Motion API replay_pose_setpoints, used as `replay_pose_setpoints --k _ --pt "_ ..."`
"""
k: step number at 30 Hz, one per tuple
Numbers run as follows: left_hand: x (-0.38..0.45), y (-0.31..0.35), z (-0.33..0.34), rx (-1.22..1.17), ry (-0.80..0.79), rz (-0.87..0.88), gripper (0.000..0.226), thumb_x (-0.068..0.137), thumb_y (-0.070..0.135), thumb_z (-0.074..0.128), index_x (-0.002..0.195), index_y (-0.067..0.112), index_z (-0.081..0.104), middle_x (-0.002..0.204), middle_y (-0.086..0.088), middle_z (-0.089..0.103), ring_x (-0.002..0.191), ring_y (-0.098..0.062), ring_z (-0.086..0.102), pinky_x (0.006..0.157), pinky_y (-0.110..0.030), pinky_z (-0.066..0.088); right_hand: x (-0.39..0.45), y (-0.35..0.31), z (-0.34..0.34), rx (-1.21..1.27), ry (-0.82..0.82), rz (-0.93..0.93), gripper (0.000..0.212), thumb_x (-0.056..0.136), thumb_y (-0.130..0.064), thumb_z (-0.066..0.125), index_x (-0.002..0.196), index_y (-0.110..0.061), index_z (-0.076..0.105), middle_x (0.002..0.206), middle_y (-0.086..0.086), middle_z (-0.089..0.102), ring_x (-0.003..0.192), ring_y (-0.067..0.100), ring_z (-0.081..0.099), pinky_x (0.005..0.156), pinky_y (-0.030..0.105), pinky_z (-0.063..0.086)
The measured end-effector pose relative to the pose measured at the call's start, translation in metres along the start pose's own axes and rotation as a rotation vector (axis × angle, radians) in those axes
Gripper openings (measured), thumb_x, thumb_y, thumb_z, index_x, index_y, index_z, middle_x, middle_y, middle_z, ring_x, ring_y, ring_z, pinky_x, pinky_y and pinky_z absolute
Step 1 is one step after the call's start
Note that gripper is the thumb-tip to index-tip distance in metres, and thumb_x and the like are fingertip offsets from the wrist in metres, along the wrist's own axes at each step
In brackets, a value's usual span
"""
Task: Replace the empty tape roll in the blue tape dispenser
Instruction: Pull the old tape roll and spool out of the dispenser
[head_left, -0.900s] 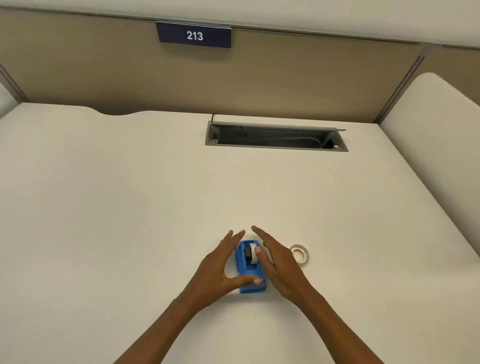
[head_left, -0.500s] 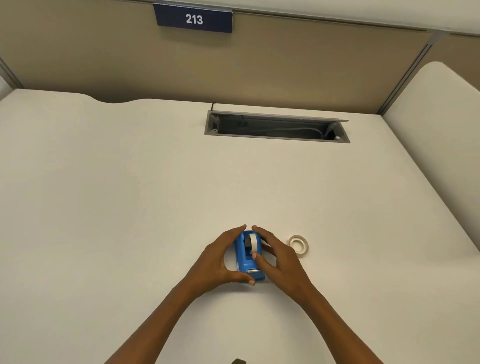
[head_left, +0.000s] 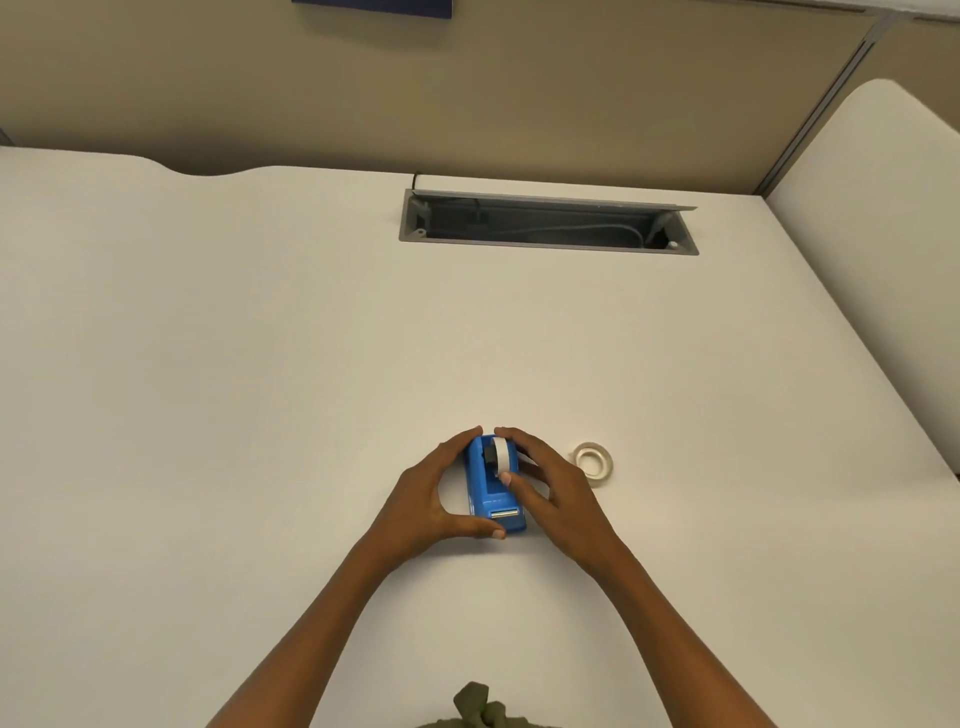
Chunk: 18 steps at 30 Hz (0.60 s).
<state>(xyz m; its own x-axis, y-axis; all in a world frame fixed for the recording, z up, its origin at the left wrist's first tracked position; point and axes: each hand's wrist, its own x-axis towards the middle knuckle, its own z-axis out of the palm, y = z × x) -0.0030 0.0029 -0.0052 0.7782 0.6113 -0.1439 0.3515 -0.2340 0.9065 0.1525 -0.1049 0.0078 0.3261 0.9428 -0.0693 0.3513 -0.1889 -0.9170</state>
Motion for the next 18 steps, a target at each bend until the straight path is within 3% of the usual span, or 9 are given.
replay_pose_setpoints --k 11,18 --pt "0.0010 -0.0008 0.0001 0.006 -0.003 -0.006 0.098 0.049 0.047 0.088 0.128 0.054 0.030 0.128 0.040 0.038 0.115 0.025 0.036 0.086 0.007 0.028 0.0067 -0.0033 -0.0030 -0.001 -0.016 -0.010 0.036 0.095 -0.015 0.052 0.130 -0.023 0.047 0.130 -0.010 0.053 0.117 -0.008 0.048 0.097 0.010 0.041" --pt "0.0009 -0.0003 -0.0001 -0.001 0.000 -0.013 0.097 0.048 0.049 0.087 0.126 0.056 0.031 0.127 0.040 0.038 0.115 0.025 0.037 0.085 0.007 0.028 0.0066 -0.0027 -0.0060 0.034 -0.040 0.010 0.047 0.090 -0.021 0.061 0.134 -0.024 0.046 0.135 -0.007 0.052 0.122 0.002 0.051 0.100 0.015 0.043"
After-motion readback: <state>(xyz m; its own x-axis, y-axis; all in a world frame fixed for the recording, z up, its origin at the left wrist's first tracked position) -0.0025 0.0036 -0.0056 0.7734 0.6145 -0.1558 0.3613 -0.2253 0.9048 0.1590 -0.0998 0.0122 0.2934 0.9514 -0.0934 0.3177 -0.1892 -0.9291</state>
